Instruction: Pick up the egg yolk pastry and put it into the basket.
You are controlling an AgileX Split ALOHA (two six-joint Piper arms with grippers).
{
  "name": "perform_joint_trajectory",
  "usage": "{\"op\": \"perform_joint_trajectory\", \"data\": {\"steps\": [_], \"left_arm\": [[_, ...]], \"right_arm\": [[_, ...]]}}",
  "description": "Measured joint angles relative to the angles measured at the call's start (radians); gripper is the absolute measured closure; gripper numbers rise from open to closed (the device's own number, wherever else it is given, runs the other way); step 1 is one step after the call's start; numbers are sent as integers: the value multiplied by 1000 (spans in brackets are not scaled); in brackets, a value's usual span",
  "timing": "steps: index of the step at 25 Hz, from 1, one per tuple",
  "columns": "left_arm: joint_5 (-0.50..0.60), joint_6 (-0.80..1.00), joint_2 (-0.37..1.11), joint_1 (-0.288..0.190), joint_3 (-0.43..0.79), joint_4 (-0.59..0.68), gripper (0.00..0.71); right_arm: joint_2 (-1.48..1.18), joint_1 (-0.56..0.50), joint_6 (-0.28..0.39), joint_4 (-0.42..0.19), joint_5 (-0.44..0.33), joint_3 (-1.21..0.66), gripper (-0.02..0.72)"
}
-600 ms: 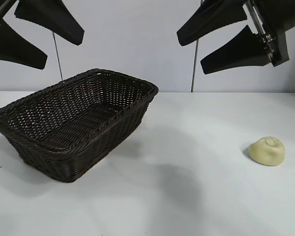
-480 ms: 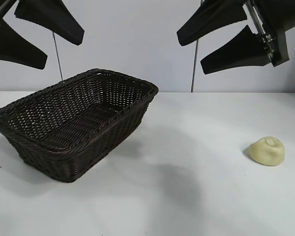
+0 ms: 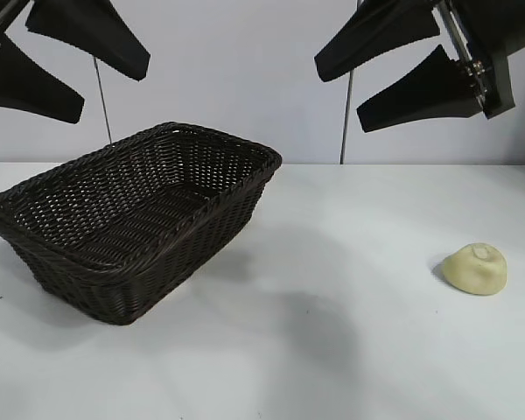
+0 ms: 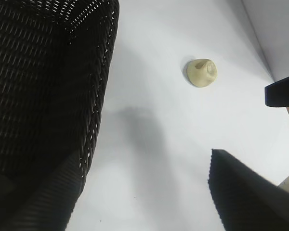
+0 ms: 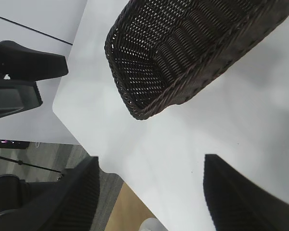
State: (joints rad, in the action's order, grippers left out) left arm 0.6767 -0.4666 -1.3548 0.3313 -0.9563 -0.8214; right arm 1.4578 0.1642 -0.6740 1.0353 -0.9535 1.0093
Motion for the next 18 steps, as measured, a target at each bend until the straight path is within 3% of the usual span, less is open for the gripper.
{"op": "perform_joint_trajectory", "data": {"steps": [14, 18], "left_arm": [[-43, 3, 0, 0, 0, 0, 172], [-74, 144, 0, 0, 0, 13, 172]], "right_arm": [[0, 0, 0, 0, 0, 0, 248], [0, 0, 0, 0, 0, 0, 248]]}}
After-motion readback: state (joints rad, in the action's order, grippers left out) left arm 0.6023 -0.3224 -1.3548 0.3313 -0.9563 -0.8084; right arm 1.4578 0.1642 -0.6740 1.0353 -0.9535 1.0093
